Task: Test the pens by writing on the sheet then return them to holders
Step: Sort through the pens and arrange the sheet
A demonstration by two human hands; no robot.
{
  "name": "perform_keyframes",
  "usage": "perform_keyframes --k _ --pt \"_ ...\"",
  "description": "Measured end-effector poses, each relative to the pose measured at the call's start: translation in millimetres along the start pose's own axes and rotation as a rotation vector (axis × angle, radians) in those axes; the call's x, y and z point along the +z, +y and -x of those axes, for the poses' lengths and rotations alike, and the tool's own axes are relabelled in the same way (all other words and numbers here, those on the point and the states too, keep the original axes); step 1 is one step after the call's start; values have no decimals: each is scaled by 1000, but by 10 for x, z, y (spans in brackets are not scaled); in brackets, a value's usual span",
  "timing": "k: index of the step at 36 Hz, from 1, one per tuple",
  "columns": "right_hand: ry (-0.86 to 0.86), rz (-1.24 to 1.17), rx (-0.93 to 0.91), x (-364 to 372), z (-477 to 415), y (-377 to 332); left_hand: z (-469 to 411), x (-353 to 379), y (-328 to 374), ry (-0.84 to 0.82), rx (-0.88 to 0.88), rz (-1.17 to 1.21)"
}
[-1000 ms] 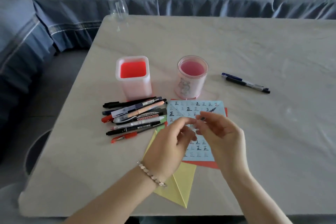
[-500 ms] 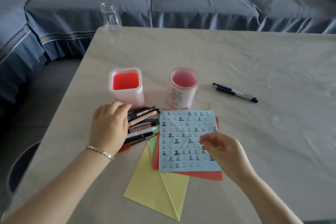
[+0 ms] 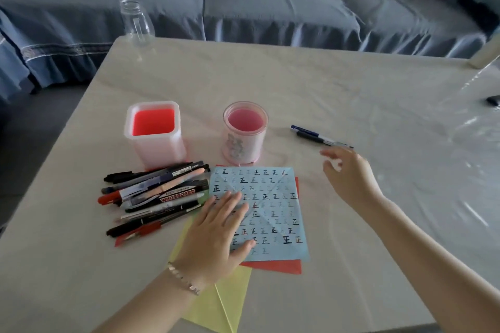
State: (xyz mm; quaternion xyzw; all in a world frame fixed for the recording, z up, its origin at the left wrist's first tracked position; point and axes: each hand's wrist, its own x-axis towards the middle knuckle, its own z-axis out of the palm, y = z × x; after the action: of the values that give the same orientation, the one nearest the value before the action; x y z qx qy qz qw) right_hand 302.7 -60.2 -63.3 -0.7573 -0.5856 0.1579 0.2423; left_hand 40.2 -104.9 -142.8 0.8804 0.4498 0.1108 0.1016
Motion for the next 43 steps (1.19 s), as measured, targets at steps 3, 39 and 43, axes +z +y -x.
perform_keyframes --k 3,39,43 --pt "34 144 -15 -18 -249 104 13 -3 5 7 -7 5" --pt "-216 -249 -23 -167 810 -333 0 -53 66 219 23 124" --pt "-300 -336 4 -135 990 -527 27 -150 95 352 79 207"
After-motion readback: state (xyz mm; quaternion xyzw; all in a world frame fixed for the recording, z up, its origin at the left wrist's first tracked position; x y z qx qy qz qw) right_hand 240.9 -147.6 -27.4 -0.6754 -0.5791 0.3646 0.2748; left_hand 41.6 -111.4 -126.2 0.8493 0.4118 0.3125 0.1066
